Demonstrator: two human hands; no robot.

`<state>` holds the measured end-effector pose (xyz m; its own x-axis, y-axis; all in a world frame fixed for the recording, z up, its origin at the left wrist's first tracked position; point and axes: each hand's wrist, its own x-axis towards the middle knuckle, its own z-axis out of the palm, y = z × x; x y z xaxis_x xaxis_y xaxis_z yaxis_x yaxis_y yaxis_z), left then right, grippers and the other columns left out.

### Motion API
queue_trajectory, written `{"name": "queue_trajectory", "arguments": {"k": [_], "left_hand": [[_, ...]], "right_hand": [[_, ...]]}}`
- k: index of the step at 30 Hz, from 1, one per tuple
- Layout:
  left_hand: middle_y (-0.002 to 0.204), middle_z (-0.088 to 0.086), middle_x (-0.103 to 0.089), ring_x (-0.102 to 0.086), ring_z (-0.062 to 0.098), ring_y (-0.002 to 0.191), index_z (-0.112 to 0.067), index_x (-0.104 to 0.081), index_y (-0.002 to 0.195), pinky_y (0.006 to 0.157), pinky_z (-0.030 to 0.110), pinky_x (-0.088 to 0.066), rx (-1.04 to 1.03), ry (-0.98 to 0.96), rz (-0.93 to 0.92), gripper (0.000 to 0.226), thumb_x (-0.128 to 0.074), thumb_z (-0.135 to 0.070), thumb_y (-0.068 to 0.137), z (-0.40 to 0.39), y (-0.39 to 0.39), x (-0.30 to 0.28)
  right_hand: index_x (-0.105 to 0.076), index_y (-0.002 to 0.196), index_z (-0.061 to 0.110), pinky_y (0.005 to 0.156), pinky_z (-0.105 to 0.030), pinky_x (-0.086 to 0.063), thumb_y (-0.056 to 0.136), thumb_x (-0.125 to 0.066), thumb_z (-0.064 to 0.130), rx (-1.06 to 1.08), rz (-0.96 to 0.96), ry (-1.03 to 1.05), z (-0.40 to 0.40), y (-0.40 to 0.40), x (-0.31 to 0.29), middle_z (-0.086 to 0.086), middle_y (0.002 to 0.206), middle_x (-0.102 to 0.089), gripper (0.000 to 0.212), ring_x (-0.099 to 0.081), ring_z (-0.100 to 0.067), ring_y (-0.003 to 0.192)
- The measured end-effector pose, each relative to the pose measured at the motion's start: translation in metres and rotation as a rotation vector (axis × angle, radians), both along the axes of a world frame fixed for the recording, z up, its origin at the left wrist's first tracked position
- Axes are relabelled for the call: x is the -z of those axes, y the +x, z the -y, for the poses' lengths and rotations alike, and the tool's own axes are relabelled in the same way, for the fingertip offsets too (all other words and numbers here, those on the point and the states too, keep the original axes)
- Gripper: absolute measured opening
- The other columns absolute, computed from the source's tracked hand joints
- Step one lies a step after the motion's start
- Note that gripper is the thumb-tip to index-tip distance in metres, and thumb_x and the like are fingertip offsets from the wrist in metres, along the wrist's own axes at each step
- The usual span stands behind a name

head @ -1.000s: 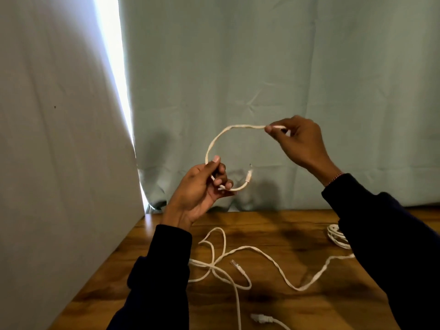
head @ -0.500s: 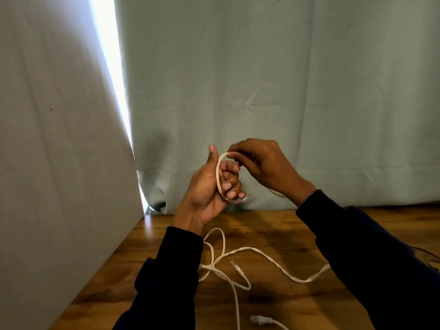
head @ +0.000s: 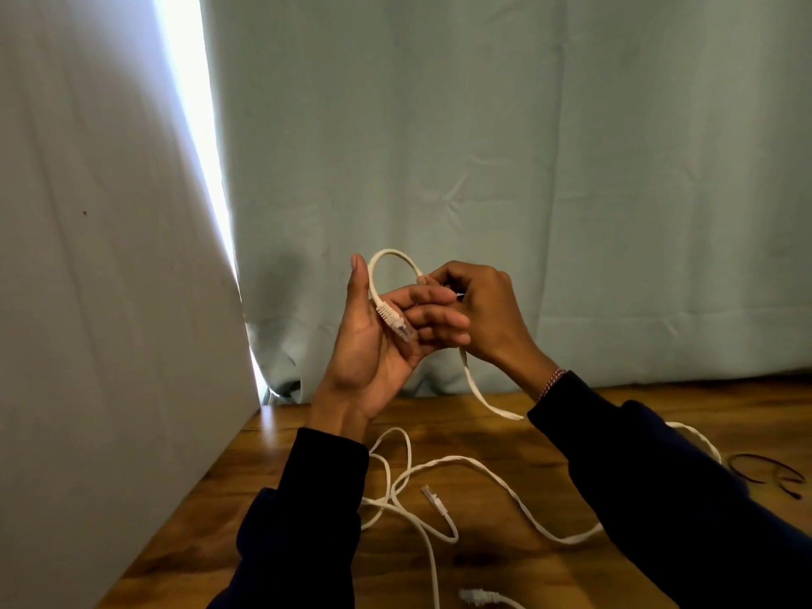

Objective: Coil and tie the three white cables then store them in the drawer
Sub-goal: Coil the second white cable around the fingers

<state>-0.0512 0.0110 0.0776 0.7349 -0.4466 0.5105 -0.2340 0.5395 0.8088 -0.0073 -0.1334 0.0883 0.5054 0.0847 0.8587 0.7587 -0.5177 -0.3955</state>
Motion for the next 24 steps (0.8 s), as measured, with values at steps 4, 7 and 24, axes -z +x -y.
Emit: {"name": "queue_trajectory", "arguments": {"k": [4,7,24], "left_hand": [[0.082,0.018,-0.073,-0.072,0.027,0.075,0.002,-0.074,0.095,0.076,0.034,-0.06,0.003,-0.096,-0.067,0.085,-0.025,-0.067,0.097,-0.001,-0.004,-0.003],[0.087,0.017,-0.074,-0.073,0.026,0.078,0.001,-0.076,0.098,0.076,0.033,-0.06,0.023,-0.162,-0.125,0.07,-0.03,-0.052,0.101,0.001,-0.007,-0.005],[0.112,0.025,-0.071,-0.07,0.034,0.107,0.008,-0.07,0.114,0.098,0.041,-0.053,0.115,-0.136,-0.258,0.055,-0.035,-0.027,0.091,0.015,0.002,0.003]], "right_hand": [[-0.071,0.091,0.006,0.045,-0.02,-0.054,0.086,-0.072,-0.001,-0.039,-0.125,-0.047,-0.003,-0.013,0.009,-0.006,0.073,-0.068,0.008,-0.068,-0.014,0.053],[-0.064,0.082,0.013,0.044,-0.012,-0.047,0.085,-0.068,-0.009,-0.009,-0.213,-0.047,-0.008,-0.023,0.02,0.005,0.065,-0.062,0.022,-0.064,-0.002,0.046],[-0.064,0.069,0.011,0.043,-0.009,-0.041,0.085,-0.064,-0.006,0.027,-0.396,0.009,-0.002,-0.018,0.047,0.004,0.049,-0.061,0.023,-0.06,-0.004,0.04]]}}
